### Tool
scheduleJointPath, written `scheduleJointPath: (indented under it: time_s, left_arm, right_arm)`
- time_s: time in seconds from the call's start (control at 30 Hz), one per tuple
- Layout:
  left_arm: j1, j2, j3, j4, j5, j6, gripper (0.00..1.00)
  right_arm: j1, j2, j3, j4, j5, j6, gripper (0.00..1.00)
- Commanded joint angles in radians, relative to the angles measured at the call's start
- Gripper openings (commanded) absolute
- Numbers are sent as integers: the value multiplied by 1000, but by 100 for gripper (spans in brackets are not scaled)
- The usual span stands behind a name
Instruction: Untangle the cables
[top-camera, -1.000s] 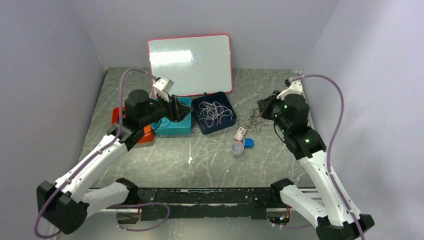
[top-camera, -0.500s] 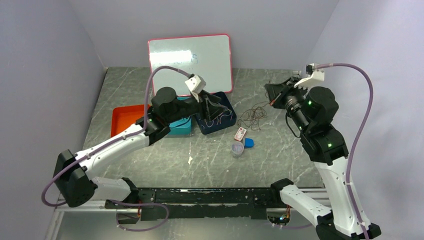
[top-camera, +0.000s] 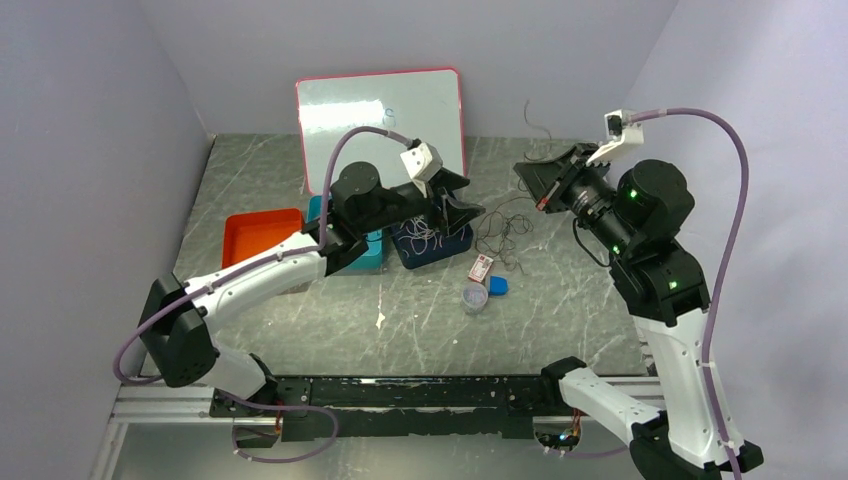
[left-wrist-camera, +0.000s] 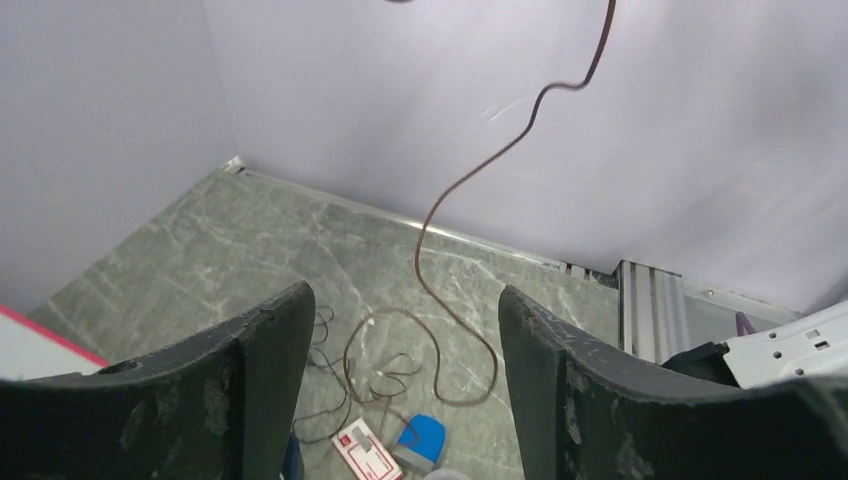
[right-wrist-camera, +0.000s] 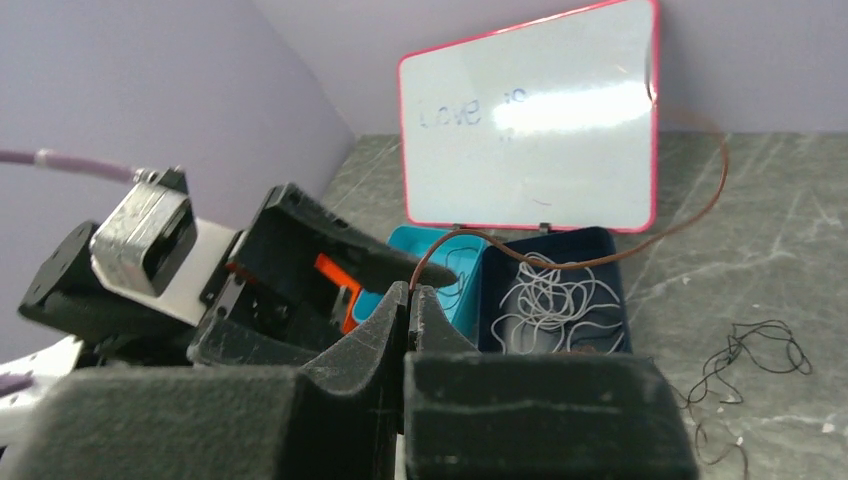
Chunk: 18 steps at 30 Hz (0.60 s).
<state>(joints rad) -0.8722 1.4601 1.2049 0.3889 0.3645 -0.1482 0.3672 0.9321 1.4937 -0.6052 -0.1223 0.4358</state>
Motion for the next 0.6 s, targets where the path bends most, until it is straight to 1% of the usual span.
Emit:
scheduleJointPath:
  time_s: [0.0,0.2,0.37,0.57]
  left_arm:
    - [-4,31,68,84,100,30,73]
    - [-13,67,104,91,145,23,74]
    - [-20,55,78,101,164,11,74]
    - [-22,25,42,75,150,15,73]
  right_arm:
    - [-5,0,23,-18,-123,-12,0]
    - [-5,0,19,-10,-159,-3,0]
    - [-4,-15,-8,12,-130,12,0]
    - [-5,-16,-48,55,-157,43,0]
